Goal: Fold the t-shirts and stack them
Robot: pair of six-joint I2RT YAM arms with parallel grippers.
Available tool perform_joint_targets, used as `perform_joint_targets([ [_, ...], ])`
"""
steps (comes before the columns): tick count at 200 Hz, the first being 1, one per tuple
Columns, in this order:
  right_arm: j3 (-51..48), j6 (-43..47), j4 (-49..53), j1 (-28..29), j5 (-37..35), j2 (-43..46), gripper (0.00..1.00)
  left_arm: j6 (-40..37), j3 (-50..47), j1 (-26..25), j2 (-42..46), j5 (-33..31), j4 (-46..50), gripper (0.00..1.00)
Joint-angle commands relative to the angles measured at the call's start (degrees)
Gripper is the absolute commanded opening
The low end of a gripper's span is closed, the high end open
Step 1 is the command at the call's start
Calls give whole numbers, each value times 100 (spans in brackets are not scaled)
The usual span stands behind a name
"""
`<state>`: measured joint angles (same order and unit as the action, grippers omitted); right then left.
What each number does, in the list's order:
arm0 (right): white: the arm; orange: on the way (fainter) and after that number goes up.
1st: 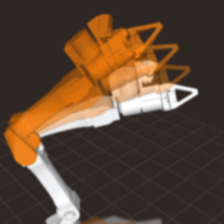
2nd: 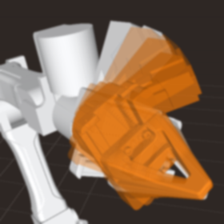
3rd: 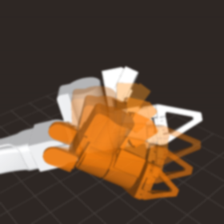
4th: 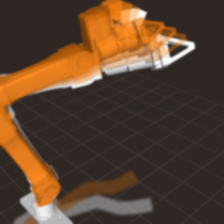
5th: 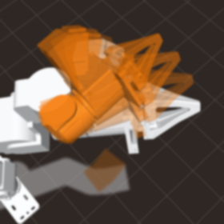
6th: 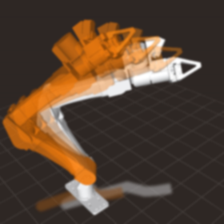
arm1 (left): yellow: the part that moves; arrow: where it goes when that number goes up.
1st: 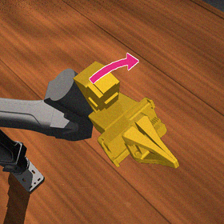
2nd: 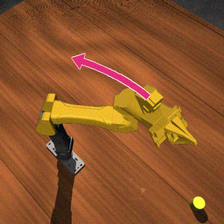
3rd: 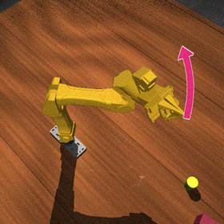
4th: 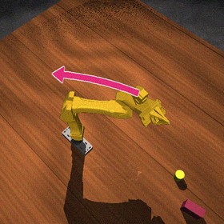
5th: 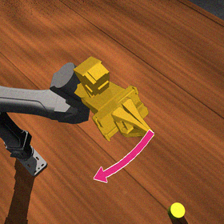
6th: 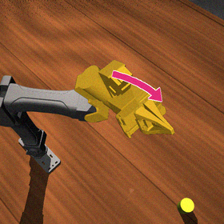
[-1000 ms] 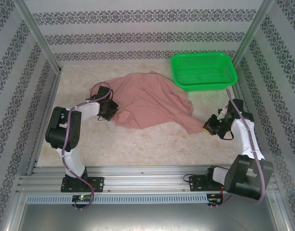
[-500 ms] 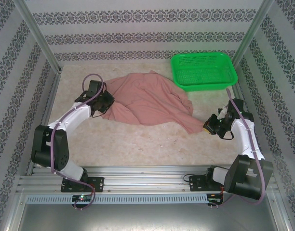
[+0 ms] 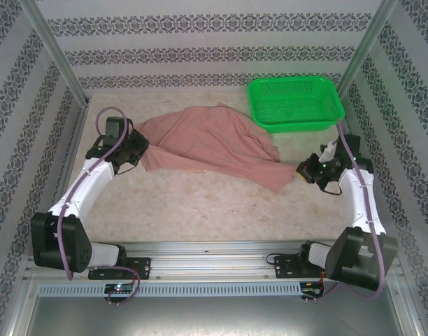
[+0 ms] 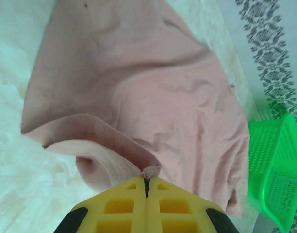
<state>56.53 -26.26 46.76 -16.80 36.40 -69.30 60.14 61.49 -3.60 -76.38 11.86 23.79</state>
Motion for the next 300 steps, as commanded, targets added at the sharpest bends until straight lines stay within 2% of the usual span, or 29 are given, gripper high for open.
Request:
perform_joint_targets([
  [1,933,-573,-880,-52,990,21,0,-551,982,293,238,-36,494,0],
  [51,3220,-2096,-2196,-52,1456,-693,0,-991,2954,1003,83,44,867,0],
  [82,4339,-2757,-2718,33,1563,-967,0,-1267,4376,1088,-367,200,931,0],
  [131,6155,-2940,-2388,339,1539,-1533,0,-1707,6959,1265,-1496,483,1593,0],
  [179,8924,-2879,-1583,747,1459,-2991,0,-1564,8701,1564,-2723,1186,1570,0],
  [200,9983,-3228,-1670,757,1483,-3775,0,-1233,9031,1707,-3188,1630,1092,0],
  [221,10644,-3760,-2129,758,1472,-4419,0,-857,9146,1774,-3538,1953,575,0],
  [259,10760,-4529,-3352,757,1347,-4952,0,-533,9374,1844,-3960,2259,-81,0],
  [300,10914,-4890,-3934,722,1176,-5104,0,-268,9592,2087,-4130,2433,-448,0],
])
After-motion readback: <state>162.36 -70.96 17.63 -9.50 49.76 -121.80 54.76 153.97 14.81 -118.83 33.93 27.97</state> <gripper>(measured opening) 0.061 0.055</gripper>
